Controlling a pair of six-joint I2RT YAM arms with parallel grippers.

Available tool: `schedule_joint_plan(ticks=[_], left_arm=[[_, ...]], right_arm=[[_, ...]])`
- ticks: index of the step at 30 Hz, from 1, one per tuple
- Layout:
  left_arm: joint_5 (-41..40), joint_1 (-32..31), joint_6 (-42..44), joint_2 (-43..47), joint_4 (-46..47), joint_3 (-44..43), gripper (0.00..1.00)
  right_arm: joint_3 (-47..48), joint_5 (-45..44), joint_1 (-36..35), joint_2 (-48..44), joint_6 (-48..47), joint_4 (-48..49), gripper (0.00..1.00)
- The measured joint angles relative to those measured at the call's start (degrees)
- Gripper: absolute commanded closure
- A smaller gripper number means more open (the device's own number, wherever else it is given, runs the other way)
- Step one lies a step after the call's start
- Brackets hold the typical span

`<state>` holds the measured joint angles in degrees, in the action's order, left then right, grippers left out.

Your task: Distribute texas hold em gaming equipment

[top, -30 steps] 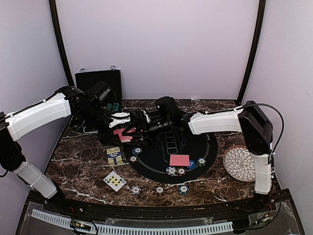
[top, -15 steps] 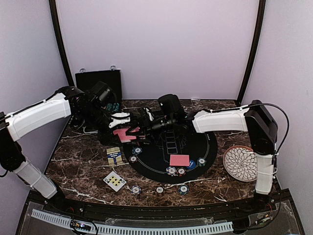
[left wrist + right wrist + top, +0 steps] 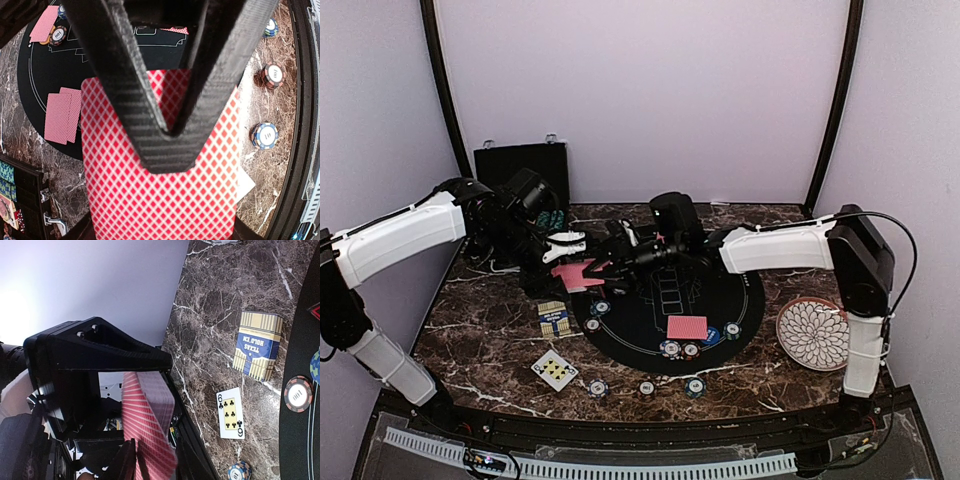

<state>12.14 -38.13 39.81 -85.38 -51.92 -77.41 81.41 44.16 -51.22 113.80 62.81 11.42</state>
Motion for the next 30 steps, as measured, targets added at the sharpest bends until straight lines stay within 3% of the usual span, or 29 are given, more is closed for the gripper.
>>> schedule_joint_plan(ticks=[13,23,30], left_arm=[[0.0,0.0,0.0,0.0,0.0,0.2,1.00],[0.0,0.0,0.0,0.0,0.5,0.4,1.00],[0.0,0.0,0.0,0.0,0.4,0.4,1.00]], right_arm=[[-4.1,1.1,0.4,-1.6,4.1,5.4,1.00],[-7.9,1.3,2.3,-6.0,3.5,4.8,1.00],[-17.8,1.1,6.0,-13.7,1.6,2.0,1.00]])
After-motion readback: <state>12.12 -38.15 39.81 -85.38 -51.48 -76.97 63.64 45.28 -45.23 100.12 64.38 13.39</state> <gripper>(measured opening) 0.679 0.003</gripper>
